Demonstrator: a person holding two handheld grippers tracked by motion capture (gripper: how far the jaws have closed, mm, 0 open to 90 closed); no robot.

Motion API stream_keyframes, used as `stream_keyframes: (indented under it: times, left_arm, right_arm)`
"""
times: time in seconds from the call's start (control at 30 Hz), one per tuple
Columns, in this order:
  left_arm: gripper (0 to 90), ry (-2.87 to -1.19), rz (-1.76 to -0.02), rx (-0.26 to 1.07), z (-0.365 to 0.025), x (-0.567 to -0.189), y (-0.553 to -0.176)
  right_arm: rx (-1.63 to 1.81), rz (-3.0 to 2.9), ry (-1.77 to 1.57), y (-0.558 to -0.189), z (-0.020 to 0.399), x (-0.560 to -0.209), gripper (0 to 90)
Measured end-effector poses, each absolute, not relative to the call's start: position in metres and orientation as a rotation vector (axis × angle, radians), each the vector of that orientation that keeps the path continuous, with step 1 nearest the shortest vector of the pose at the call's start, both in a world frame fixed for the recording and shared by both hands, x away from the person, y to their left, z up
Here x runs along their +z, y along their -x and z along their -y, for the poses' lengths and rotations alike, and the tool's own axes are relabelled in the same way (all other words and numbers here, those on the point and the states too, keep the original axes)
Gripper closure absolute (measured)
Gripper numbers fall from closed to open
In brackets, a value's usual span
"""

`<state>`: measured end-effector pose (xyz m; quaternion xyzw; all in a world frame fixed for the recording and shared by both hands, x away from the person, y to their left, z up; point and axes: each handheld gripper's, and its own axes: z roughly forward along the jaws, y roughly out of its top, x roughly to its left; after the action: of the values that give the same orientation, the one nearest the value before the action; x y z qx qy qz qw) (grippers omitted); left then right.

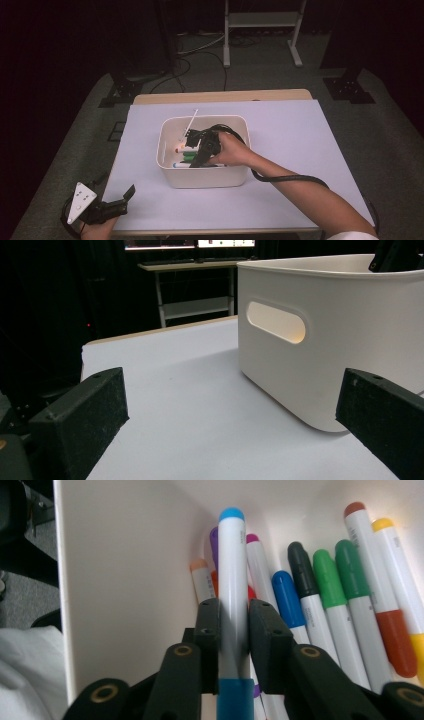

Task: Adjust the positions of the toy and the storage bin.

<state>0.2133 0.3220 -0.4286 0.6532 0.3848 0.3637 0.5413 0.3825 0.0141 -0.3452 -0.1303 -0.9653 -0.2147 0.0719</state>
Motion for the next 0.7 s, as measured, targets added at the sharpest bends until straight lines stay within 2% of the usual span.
stream_keyframes:
  times: [0.07, 0.3, 0.7]
  left_arm:
    - [0.0, -1.552, -0.913, 0.865, -0.322, -0.428, -0.213]
    - [0.0, -1.562, -0.91, 0.86, -0.321, -0.429, -0.214]
    - [0.0, -1.564, -0.913, 0.864, -0.321, -0.43, -0.214]
  right_arm:
    - [-0.632, 2.911, 0.393, -0.383, -0.015, -0.345, 68.5]
    - [-0.721, 2.899, 0.438, -0.381, -0.001, -0.334, 65.6]
    - [-0.961, 2.846, 0.552, -0.376, 0.061, -0.299, 59.6]
